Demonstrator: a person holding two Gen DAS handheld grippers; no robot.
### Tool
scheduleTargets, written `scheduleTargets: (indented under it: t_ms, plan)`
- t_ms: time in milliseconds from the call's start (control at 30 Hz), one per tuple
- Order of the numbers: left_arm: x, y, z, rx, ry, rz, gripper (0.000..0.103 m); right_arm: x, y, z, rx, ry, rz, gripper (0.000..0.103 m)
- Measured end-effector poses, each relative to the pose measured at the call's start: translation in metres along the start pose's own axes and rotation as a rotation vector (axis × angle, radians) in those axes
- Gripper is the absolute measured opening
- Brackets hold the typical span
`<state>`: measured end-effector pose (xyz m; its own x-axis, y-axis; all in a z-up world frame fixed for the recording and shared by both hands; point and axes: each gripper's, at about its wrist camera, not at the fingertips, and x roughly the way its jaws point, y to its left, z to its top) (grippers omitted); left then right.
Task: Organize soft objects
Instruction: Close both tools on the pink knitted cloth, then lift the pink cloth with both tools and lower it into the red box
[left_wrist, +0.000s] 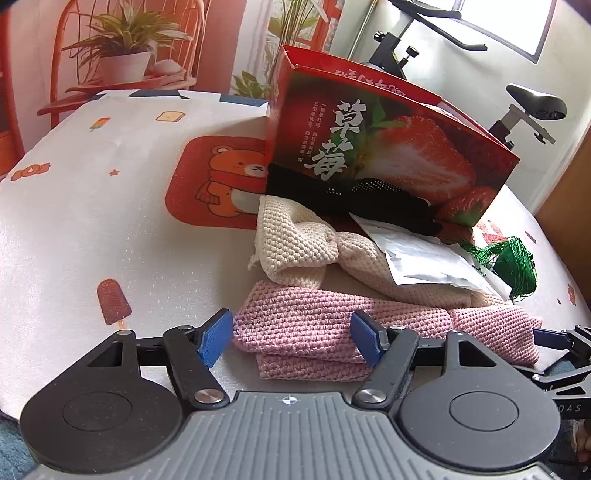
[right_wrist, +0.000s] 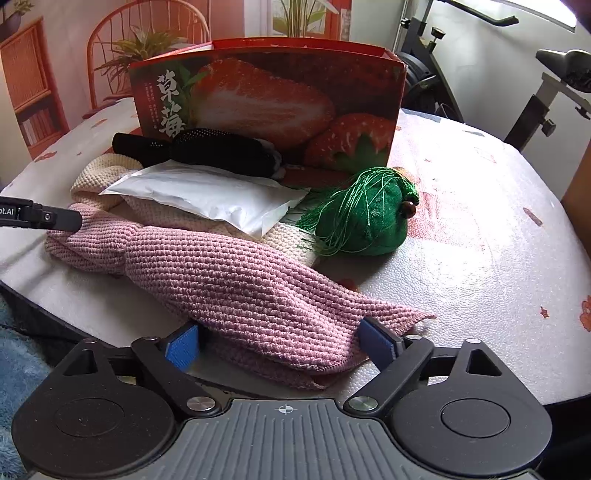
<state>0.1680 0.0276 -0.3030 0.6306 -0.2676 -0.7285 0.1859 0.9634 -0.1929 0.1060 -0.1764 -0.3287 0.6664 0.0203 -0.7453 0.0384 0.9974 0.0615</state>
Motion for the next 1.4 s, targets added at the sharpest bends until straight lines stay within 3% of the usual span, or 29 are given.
scheduleTargets:
  t_ms: [300, 567, 667, 767, 900, 933, 1400]
  plan:
    - [0.004, -0.008, -0.003, 0.046, 0.021, -0.029, 0.077, -0.005, 0.000, 0.000, -0.005, -0.030, 0.029, 0.053]
    - [0.004, -0.014, -0.007, 0.085, 0.030, -0.035, 0.074, -0.007, 0.000, 0.000, 0.002, -0.045, 0.042, 0.039]
    - [0.003, -0.014, -0.007, 0.085, 0.031, -0.043, 0.070, -0.008, 0.000, 0.000, 0.001, -0.046, 0.049, 0.037]
    - [0.003, -0.016, -0.007, 0.097, 0.030, -0.048, 0.056, -0.009, 0.000, 0.001, 0.004, -0.049, 0.061, 0.034]
    - [0.000, -0.018, -0.006, 0.107, 0.018, -0.053, 0.024, -0.012, 0.000, 0.001, 0.013, -0.057, 0.072, 0.029]
    - [-0.001, -0.018, -0.006, 0.104, 0.011, -0.056, 0.021, -0.013, 0.000, 0.001, 0.015, -0.062, 0.077, 0.028]
    - [-0.043, -0.029, 0.002, 0.107, -0.188, -0.122, 0.016, -0.053, -0.019, 0.016, 0.121, -0.226, 0.137, 0.020]
